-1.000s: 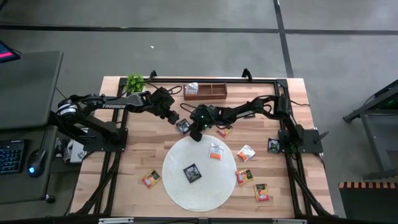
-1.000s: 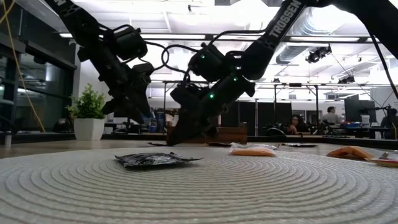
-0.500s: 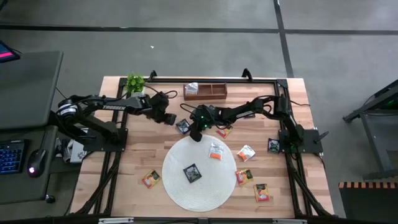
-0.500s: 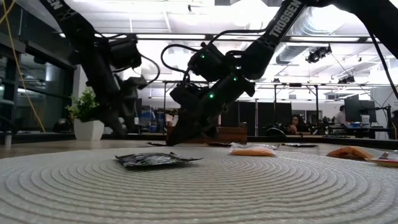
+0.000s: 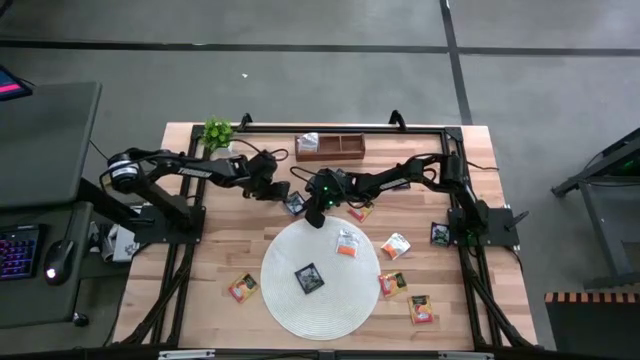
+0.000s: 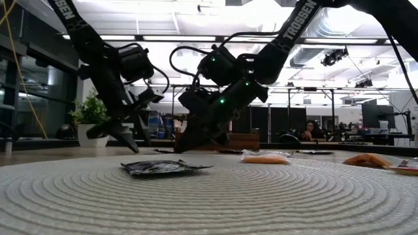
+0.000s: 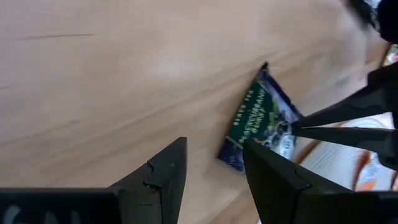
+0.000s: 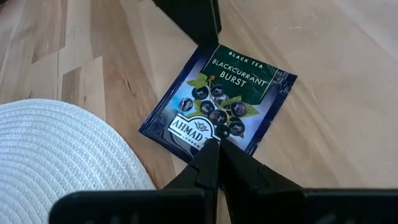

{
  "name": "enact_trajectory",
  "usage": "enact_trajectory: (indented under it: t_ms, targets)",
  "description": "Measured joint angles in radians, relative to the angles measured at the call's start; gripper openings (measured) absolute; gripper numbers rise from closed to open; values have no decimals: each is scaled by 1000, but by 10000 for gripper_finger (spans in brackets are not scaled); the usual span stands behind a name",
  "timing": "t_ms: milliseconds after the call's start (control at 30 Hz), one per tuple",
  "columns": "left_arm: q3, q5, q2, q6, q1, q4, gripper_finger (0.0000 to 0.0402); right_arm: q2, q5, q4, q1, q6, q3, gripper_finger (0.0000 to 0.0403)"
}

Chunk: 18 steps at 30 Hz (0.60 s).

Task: Pick & Place Tea
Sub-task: Put the blue tea bag into the middle section of the wooden organizer

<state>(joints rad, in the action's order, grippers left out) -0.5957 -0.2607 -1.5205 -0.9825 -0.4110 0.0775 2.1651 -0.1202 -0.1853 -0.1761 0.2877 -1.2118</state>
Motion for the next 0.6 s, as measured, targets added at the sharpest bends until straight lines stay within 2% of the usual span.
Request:
enact_trajectory:
  t_ms: [500,600]
  targets:
    - [1,-44,-48,-54,13,-114,158,0,1,-1,0,0,1,12]
    - [2,-30,-49,-54,13,-116,143,0,1,-1,0,0,1,12]
